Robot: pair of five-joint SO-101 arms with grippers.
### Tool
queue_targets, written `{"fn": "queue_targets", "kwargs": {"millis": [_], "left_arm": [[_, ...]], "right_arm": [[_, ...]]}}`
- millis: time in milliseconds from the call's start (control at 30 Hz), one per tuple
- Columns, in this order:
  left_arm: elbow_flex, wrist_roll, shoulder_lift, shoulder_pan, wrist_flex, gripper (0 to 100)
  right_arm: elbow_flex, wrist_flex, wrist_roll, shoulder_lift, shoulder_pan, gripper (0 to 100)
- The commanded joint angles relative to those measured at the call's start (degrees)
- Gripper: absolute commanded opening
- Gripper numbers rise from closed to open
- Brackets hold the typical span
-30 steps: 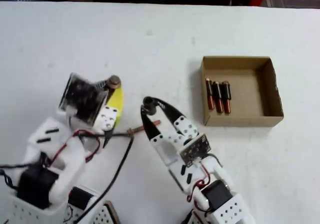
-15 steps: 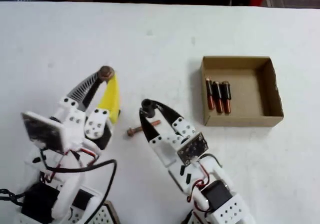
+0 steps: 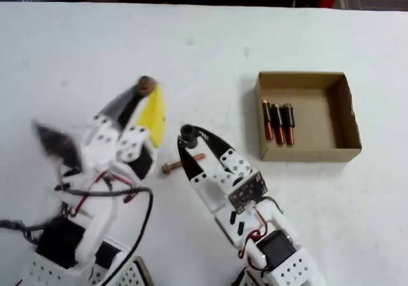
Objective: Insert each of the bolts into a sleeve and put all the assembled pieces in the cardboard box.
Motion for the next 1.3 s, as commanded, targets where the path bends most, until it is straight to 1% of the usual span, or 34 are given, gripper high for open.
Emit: {"fn": "queue_targets", "kwargs": {"millis": [0,367,467,667,1133,1267], "left_arm": [[-6.86,0.35,2.95,3.12,-2.29,2],[-7.30,0.35,5.85,9.27,-2.02,2],[-5.89,0.35,5.67,9.10,-2.46,2],[-2.11,0.18,5.58,8.92,-6.95,2],[-0.79,-0.09,5.41,8.84,-6.33,2],[1.41,-1.05,1.10,8.84,-5.63,2]], "right_arm": [[0.44,-1.63,-0.53,-0.48,-0.48,1.7],[0.44,-1.54,-0.53,-0.40,-0.22,1.7],[0.44,-0.22,-0.53,-0.40,-0.31,1.7],[0.44,0.48,-0.53,-0.75,-0.22,1.7],[0.44,0.48,-0.53,-0.84,-0.13,1.7],[0.44,0.48,-0.53,-0.84,-0.13,1.7]]}}
